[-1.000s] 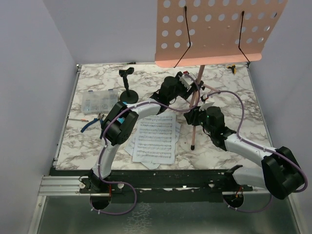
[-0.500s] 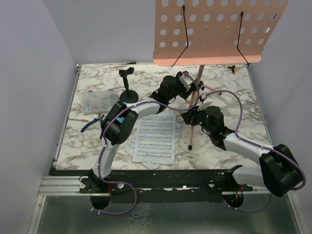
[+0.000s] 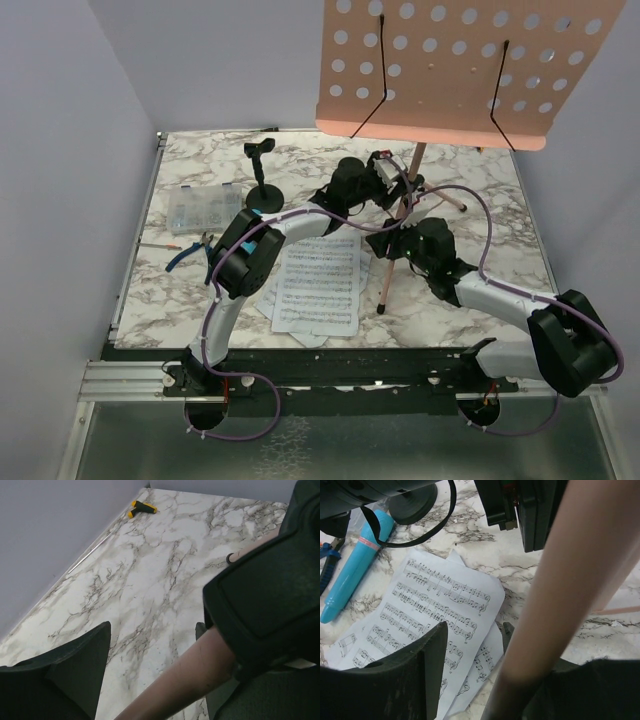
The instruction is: Set up the instrument practice props
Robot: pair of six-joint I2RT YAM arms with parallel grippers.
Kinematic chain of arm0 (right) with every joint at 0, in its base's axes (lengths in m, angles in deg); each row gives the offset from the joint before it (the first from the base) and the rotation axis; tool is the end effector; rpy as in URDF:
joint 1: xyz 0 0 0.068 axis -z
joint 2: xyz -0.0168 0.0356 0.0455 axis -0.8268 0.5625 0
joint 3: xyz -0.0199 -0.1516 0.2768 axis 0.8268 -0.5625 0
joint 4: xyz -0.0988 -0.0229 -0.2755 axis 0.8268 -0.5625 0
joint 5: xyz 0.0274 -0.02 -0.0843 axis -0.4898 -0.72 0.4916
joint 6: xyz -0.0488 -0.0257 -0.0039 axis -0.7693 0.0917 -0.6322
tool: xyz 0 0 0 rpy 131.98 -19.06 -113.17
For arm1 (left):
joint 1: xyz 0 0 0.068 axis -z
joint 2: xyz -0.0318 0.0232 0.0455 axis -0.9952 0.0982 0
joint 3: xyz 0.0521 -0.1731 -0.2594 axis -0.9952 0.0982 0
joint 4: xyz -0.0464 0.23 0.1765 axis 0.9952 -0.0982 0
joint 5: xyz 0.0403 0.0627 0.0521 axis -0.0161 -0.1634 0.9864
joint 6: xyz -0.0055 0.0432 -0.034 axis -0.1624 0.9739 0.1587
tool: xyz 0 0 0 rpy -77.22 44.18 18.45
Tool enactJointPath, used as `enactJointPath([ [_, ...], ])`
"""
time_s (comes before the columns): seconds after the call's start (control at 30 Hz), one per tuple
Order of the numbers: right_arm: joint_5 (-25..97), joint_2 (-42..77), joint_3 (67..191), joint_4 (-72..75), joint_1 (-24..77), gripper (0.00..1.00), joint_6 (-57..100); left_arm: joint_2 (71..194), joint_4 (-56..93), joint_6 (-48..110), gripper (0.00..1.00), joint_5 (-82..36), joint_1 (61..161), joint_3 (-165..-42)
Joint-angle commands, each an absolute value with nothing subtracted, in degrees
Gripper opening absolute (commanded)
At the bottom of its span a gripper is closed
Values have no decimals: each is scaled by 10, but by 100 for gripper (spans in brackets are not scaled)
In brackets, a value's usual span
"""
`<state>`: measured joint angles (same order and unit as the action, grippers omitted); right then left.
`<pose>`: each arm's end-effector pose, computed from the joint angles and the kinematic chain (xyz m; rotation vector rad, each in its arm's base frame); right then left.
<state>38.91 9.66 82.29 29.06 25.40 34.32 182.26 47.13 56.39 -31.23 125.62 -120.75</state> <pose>0.2390 0.1435 0.2219 -0.2330 1.9221 0.6689 0.4208 -0.3832 0.2437 0.9681 1.3830 -0.5983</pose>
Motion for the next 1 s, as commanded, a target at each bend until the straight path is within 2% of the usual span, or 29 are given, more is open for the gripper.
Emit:
enactJointPath([
  [0.0, 295, 104, 829, 286, 205, 51, 342, 1809, 484, 551, 71, -351, 1292, -1203],
  [0.27, 354, 94, 826, 249, 204, 51, 342, 1792, 491, 550, 77, -321, 1298, -1177],
  [0.4, 397, 77, 823, 220, 203, 54, 348, 1768, 497, 561, 86, -273, 1297, -1146],
  [0.53, 428, 57, 820, 192, 203, 61, 339, 1733, 510, 573, 98, -214, 1296, -1101],
  [0.77, 464, 21, 807, 174, 203, 72, 325, 1662, 540, 575, 99, -126, 1286, -1002],
  [0.97, 473, 18, 808, 163, 204, 74, 330, 1583, 552, 568, 99, -75, 1283, -916],
])
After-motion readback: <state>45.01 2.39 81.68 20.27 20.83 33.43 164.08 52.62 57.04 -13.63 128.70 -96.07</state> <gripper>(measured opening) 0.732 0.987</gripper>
